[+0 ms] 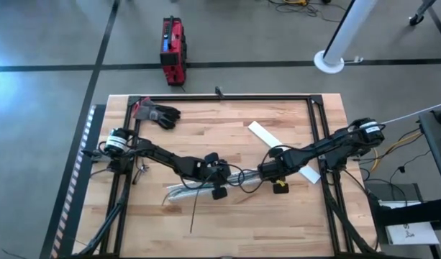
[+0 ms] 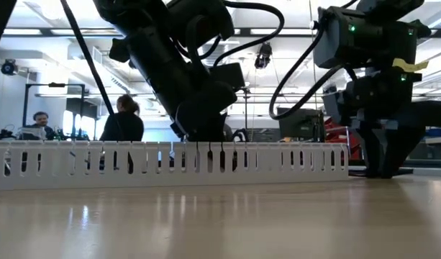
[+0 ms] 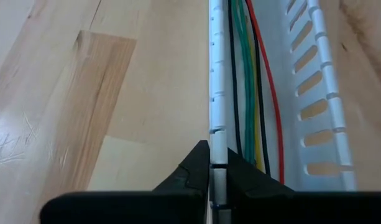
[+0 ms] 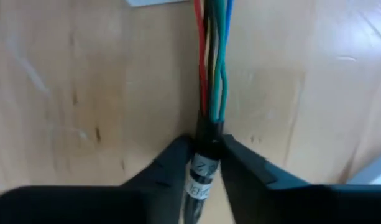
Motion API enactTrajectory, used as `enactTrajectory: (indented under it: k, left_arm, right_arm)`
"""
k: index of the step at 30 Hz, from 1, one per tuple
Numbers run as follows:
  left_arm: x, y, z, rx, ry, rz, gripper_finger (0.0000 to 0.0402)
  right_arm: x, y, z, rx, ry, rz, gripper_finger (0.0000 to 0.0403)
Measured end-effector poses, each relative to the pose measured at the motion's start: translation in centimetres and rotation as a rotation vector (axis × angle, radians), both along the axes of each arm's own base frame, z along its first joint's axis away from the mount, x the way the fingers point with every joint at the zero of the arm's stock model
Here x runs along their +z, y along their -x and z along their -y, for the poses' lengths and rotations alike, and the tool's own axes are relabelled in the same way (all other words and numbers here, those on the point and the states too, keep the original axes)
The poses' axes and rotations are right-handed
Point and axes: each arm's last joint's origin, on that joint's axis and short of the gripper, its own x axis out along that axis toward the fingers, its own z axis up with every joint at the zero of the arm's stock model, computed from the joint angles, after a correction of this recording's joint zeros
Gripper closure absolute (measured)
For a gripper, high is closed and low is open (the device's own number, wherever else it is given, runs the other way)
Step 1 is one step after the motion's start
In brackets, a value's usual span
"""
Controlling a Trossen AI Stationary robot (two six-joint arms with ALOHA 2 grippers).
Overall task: Ziptie cables
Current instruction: Put the zip-tied cables into the white cable duct, then close the white cable duct using the white cable duct cover
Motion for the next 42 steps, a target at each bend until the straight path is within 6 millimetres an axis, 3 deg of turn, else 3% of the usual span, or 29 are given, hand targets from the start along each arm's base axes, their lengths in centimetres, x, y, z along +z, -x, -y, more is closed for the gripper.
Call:
enactTrajectory:
  k: [4, 11, 16, 27, 30, 33, 38, 42]
  left_arm:
    - [0.0, 0.0, 0.0, -0.002, -0.001, 0.001, 0.0400]
    - [0.2, -0.2, -0.2, -0.003, -0.001, 0.026, 0.0401]
    - [0.3, -0.4, -0.2, -0.003, 0.002, 0.043, 0.0400]
    - [0.5, -0.6, -0.2, -0.010, -0.001, 0.071, 0.0401]
    - [0.6, -0.6, -0.2, -0.009, -0.001, 0.075, 0.0401]
    - [0.5, -0.6, -0.3, -0.007, -0.001, 0.073, 0.0400]
    - [0.6, -0.6, -0.3, -0.008, -0.004, 0.079, 0.0400]
    - [0.7, -0.7, -0.3, -0.002, -0.013, 0.083, 0.0401]
  right_arm:
    - [0.3, -0.3, -0.1, 0.025, -0.007, 0.001, 0.0387]
    - [3.7, -2.3, -0.5, 0.071, -0.018, 0.176, 0.0383]
    - [3.7, -3.3, -0.8, 0.153, -0.084, 0.236, 0.0395]
    - [2.0, -4.4, -1.0, 0.165, -0.079, 0.258, 0.0385]
    - [2.1, -4.4, -1.0, 0.145, -0.082, 0.264, 0.0365]
    - [2.5, -4.2, -1.0, 0.103, -0.088, 0.265, 0.0320]
    - [4.4, -3.9, -0.8, -0.009, -0.078, 0.259, 0.0245]
    - [6.1, -2.9, -0.3, -0.062, 0.007, 0.319, 0.0209]
